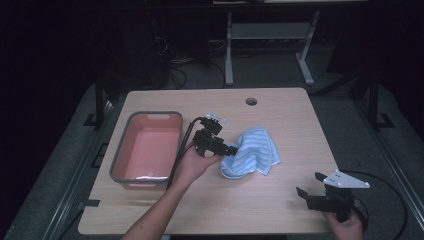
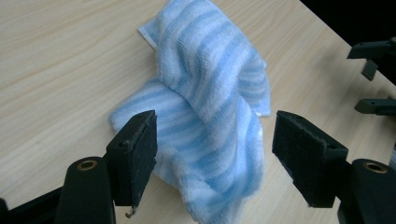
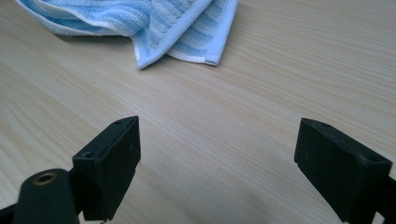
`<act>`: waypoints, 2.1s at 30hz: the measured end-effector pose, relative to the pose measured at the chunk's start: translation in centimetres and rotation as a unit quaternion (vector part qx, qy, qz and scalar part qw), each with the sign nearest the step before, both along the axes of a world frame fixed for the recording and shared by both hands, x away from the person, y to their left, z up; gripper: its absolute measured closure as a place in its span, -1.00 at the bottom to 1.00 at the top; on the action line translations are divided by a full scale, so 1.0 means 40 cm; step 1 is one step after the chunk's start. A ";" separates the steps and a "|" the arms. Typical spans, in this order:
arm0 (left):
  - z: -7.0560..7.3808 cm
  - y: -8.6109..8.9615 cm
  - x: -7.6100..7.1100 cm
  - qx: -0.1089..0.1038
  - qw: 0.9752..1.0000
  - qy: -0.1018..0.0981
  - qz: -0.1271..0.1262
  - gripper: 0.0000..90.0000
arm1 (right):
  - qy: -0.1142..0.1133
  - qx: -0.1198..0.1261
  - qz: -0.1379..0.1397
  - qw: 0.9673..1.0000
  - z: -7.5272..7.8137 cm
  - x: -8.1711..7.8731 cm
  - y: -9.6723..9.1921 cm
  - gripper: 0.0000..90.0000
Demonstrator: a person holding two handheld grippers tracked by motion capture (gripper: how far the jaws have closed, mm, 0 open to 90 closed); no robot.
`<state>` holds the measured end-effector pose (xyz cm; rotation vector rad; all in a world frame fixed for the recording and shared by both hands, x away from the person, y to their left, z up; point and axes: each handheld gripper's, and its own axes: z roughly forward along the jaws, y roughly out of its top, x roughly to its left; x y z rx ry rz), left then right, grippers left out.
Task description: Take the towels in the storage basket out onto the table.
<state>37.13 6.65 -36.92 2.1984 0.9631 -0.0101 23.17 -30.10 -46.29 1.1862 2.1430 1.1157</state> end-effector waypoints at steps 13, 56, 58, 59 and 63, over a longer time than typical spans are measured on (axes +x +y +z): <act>0.005 0.034 -0.042 -0.003 1.000 -0.010 -0.005 -0.34 | 0.002 -0.003 -0.001 1.000 -0.002 0.002 0.005 -0.69; -0.055 0.117 -0.169 -0.023 0.999 -0.015 -0.016 -0.35 | 0.009 -0.009 -0.004 1.000 -0.008 0.005 0.008 -0.69; -0.059 0.118 -0.176 -0.023 0.999 -0.017 -0.016 -0.35 | 0.010 -0.009 -0.004 1.000 -0.008 0.005 0.009 -0.69; -0.063 0.121 -0.178 -0.021 0.999 -0.017 -0.017 -0.35 | 0.010 -0.009 -0.004 1.000 -0.008 0.005 0.008 -0.69; -0.080 0.129 -0.189 -0.024 1.000 -0.011 -0.016 -0.35 | 0.008 -0.008 -0.005 1.000 -0.008 0.004 0.008 -0.69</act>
